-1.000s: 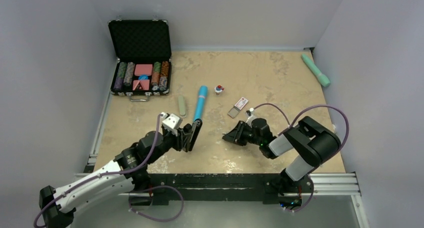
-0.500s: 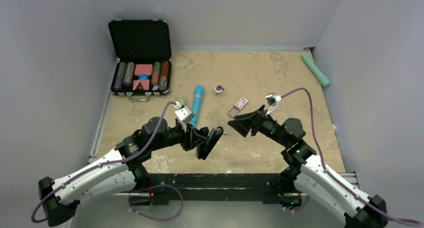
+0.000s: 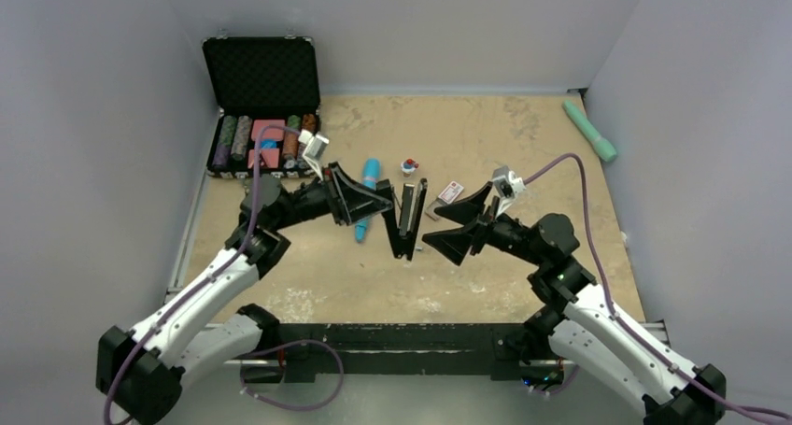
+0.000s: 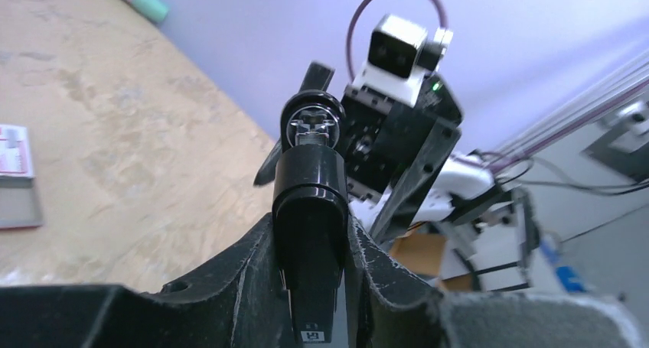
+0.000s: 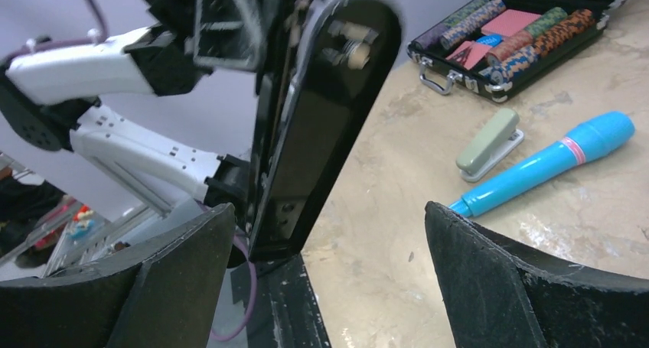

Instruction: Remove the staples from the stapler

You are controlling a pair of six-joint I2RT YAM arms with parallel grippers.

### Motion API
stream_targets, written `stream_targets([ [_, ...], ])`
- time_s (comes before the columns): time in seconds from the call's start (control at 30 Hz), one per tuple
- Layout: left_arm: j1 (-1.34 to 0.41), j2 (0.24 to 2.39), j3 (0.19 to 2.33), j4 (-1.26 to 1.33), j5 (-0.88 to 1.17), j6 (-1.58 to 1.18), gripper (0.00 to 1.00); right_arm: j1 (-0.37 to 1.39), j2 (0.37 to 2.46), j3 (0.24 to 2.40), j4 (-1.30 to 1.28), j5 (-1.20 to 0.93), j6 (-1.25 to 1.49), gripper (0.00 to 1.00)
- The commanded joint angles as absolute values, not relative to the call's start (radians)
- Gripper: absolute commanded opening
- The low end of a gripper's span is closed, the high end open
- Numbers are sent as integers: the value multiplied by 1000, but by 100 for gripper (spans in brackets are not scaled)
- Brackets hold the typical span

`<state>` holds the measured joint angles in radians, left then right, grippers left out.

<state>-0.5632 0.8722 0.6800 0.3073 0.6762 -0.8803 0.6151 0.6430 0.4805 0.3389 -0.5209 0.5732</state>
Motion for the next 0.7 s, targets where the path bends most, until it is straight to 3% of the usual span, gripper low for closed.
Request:
stream_targets([
  [0.0, -479, 1043, 717, 931, 862, -1348, 0, 615, 704, 536, 497, -602, 560, 99],
  [0.17, -435, 1287, 697, 1421, 867, -1660, 0, 610, 806, 584, 575, -627, 582, 99],
  [0.67, -434, 1330, 711, 1424, 976, -1639, 0, 533, 993, 663, 754, -662, 754, 99],
])
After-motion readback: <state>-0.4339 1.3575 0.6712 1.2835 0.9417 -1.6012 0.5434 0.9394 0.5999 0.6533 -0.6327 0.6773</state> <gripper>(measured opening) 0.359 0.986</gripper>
